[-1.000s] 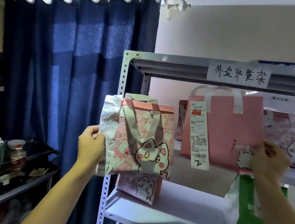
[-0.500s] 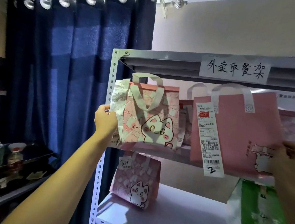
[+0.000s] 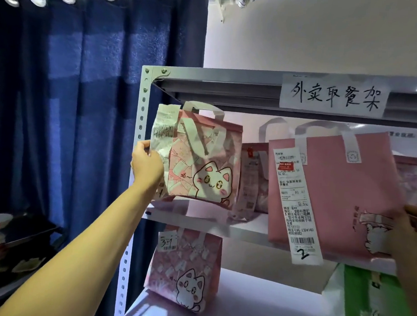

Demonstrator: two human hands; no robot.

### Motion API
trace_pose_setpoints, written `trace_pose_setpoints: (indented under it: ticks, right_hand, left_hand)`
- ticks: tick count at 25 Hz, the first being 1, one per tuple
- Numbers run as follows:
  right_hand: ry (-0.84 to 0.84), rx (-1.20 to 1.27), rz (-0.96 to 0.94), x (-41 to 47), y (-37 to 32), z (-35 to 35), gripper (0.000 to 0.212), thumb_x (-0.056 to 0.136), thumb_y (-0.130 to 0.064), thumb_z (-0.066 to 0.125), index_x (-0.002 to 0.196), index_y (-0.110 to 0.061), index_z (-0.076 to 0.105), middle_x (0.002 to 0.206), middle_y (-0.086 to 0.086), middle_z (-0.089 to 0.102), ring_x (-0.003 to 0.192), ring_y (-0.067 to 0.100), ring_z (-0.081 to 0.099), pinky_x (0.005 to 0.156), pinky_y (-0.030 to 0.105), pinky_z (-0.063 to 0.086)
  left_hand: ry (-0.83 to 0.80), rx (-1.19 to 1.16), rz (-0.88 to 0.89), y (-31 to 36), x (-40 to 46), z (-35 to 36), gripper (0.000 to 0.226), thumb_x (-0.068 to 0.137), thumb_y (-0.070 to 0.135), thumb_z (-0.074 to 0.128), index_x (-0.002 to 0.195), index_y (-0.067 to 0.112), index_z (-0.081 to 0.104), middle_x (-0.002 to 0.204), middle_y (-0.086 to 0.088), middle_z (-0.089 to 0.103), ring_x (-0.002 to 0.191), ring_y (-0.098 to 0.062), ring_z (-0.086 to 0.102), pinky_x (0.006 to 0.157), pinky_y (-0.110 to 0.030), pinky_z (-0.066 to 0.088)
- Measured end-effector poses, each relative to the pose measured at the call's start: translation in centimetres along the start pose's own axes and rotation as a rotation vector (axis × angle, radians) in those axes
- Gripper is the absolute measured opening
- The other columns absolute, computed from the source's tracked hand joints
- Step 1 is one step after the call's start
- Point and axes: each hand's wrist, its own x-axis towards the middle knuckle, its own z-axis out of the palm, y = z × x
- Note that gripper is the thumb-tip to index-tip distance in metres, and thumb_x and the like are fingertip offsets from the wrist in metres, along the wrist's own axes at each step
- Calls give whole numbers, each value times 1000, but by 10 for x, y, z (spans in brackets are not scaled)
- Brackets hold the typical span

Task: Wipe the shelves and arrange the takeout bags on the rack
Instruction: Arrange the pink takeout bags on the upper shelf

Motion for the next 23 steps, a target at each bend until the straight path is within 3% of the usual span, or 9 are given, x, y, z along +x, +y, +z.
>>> trace_pose_setpoints:
  ticks: [3, 7, 9, 11, 13, 16, 18, 20, 23]
  right_hand:
    - [-22, -12, -25, -9, 4, 1, 13, 90, -31, 55, 88, -41, 63, 84, -7, 68, 77, 15, 67, 78, 42, 62]
    - [-28, -45, -38, -9, 12, -1, 27, 81, -50, 54, 101, -40, 67, 100, 5, 72, 86, 22, 73, 68, 51, 63]
    - [-19, -85, 2, -5, 13, 2, 36, 86, -51, 52, 112, -31, 67, 108, 11, 72, 94, 33, 71, 78, 60, 59]
    - [22, -109, -39, -11, 9, 5, 31, 91, -39, 53, 114, -25, 68, 109, 12, 72, 95, 36, 70, 84, 60, 57]
    - [55, -114, -75, -17, 4, 8, 27, 95, -29, 54, 115, -19, 68, 110, 13, 72, 95, 35, 70, 86, 55, 58]
    - [53, -114, -55, -22, 1, 10, 33, 93, -38, 52, 116, -20, 67, 111, 14, 72, 95, 35, 70, 85, 55, 58]
    - [45, -73, -27, -23, 3, 9, 28, 88, -43, 49, 104, -32, 68, 107, 15, 72, 90, 29, 71, 81, 56, 58]
    - [41, -37, -28, -32, -4, 7, 19, 87, -36, 51, 87, -49, 65, 92, 6, 68, 71, 10, 69, 76, 48, 55]
    - [60, -77, -54, -39, -9, 5, 29, 85, -30, 54, 80, -58, 61, 84, -3, 61, 71, 21, 60, 81, 45, 49]
  left_hand:
    - [-70, 78, 7, -22, 6, 11, 26, 96, 8, 40, 112, 20, 56, 99, -1, 68, 75, -12, 56, 75, -42, 51]
    - [-182, 259, 72, -40, 9, 19, 51, 99, 5, 43, 149, 11, 35, 145, -15, 47, 125, -31, 51, 104, -43, 42]
    - [-124, 380, 282, -36, -5, 22, 66, 94, -3, 48, 155, 11, 27, 152, -17, 35, 134, -34, 41, 110, -44, 37]
    - [-109, 552, 587, -33, -33, 30, 73, 83, -11, 57, 149, 15, 39, 152, -17, 37, 131, -36, 43, 107, -47, 41]
    - [-217, 689, 732, -38, -65, 41, 66, 80, -7, 62, 139, 19, 51, 149, -16, 41, 126, -36, 46, 99, -45, 45]
    - [-366, 841, 639, -57, -95, 48, 53, 88, 18, 62, 139, 29, 49, 154, -14, 34, 132, -36, 37, 98, -48, 41]
    - [-386, 883, 569, -69, -95, 48, 49, 92, 36, 60, 138, 35, 46, 156, -13, 28, 140, -35, 28, 103, -53, 35]
    - [-413, 868, 541, -75, -89, 48, 47, 92, 39, 57, 138, 37, 46, 159, -12, 24, 147, -35, 18, 110, -56, 30]
    - [-483, 809, 506, -82, -74, 48, 50, 92, 33, 55, 141, 35, 45, 161, -10, 21, 149, -34, 13, 113, -60, 30]
